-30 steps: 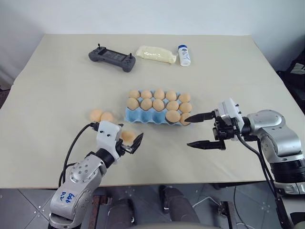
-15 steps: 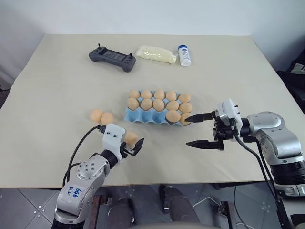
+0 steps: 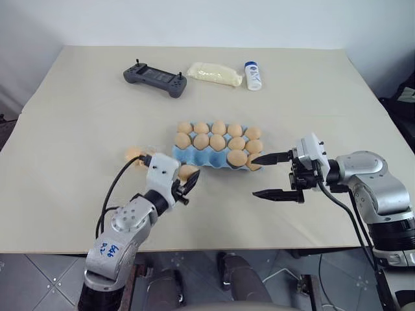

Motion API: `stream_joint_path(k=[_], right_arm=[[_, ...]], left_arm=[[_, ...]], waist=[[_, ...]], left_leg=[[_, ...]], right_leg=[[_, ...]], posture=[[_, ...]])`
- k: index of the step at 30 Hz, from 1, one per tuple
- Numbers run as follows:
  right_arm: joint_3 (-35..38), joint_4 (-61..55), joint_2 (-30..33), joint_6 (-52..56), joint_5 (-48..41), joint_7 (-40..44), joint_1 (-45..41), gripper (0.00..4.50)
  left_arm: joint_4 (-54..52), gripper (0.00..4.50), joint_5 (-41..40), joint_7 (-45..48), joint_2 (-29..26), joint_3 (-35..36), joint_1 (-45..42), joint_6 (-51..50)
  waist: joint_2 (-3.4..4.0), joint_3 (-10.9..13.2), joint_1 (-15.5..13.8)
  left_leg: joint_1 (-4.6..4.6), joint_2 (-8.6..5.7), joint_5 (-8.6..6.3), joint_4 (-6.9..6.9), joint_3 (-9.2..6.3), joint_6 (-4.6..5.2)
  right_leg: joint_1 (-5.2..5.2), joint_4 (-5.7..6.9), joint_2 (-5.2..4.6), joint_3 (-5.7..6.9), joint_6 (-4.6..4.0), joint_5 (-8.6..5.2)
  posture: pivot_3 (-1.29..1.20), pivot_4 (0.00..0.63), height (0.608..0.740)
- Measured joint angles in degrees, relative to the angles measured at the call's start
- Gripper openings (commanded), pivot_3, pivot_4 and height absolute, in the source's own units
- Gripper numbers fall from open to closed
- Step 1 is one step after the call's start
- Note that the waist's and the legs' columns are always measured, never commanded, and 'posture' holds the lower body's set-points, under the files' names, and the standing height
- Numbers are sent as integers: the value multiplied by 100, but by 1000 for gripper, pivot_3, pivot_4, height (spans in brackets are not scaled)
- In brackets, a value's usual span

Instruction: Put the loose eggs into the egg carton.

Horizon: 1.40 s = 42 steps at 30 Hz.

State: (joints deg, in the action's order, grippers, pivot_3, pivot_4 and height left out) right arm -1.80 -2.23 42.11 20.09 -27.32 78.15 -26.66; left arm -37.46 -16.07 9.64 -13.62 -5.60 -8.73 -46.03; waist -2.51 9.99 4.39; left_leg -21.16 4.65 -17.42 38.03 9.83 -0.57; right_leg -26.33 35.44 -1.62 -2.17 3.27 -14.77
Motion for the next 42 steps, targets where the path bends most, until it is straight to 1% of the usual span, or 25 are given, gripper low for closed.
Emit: stream_joint_path(k=[3,5,14,17,23,31,32,37,40,42], right_arm=[[39,44,0,-7,-14,0,0,4500],[61,44,-2,-20,-61,-2,-6,4500],[123,30,-2,-114,-74,-148,63,4500],[128,15,-2,-117,-78,-196,126,4500],[166,-11,-2,-118,-79,-290,187,4500],[196,-63,-1,-117,-80,-364,252,4500],[196,-63,-1,-117,-80,-371,252,4500],[195,-61,-1,-118,-79,-389,249,4500],[195,-59,-1,-119,-79,-390,248,4500],[194,-58,-2,-123,-80,-390,246,4500]], left_arm=[[101,1853,9,52,51,-64,-238,76],[360,1853,66,94,74,-166,-460,201],[2021,1853,367,441,344,-512,-1201,1190],[2463,1853,458,579,393,-613,-1377,1515],[3151,1853,600,798,479,-621,-1687,2003],[3225,4366,775,796,555,-612,-1737,2116],[3224,4445,778,795,587,-613,-1737,2113],[3043,4445,808,779,595,-570,-1730,1965],[2679,4445,768,738,569,-411,-1695,1693],[2214,4445,575,758,509,-207,-1542,1339]], waist=[[0,0,9],[0,0,0],[0,0,-5],[0,0,-12],[0,0,-20],[0,0,-45],[0,0,-53],[0,0,-114],[0,0,-122],[0,0,-114]], left_leg=[[0,1,0,-1,-1,-1],[1,1,1,0,-4,-1],[-1,-2,3,4,-2,3],[-2,-2,3,2,-3,3],[-2,-2,3,3,-3,3],[-3,-2,3,2,-3,3],[-3,-2,3,2,-3,3],[-3,-1,3,2,-4,3],[-5,-1,3,2,-3,3],[-4,0,2,1,-2,2]], right_leg=[[-2,3,4,-1,16,9],[-1,4,6,-1,15,9],[-1,5,4,-4,17,10],[-2,5,4,-3,41,23],[-2,5,4,-1,44,25],[-2,5,4,0,59,33],[-2,5,4,0,59,33],[-3,5,5,1,58,33],[-3,4,5,0,58,33],[-3,4,5,0,59,33]], posture=[[0,150,740],[0,150,740],[0,150,740],[0,150,740],[0,150,740],[0,150,740],[0,150,740],[0,150,740],[0,150,740],[0,150,740]])
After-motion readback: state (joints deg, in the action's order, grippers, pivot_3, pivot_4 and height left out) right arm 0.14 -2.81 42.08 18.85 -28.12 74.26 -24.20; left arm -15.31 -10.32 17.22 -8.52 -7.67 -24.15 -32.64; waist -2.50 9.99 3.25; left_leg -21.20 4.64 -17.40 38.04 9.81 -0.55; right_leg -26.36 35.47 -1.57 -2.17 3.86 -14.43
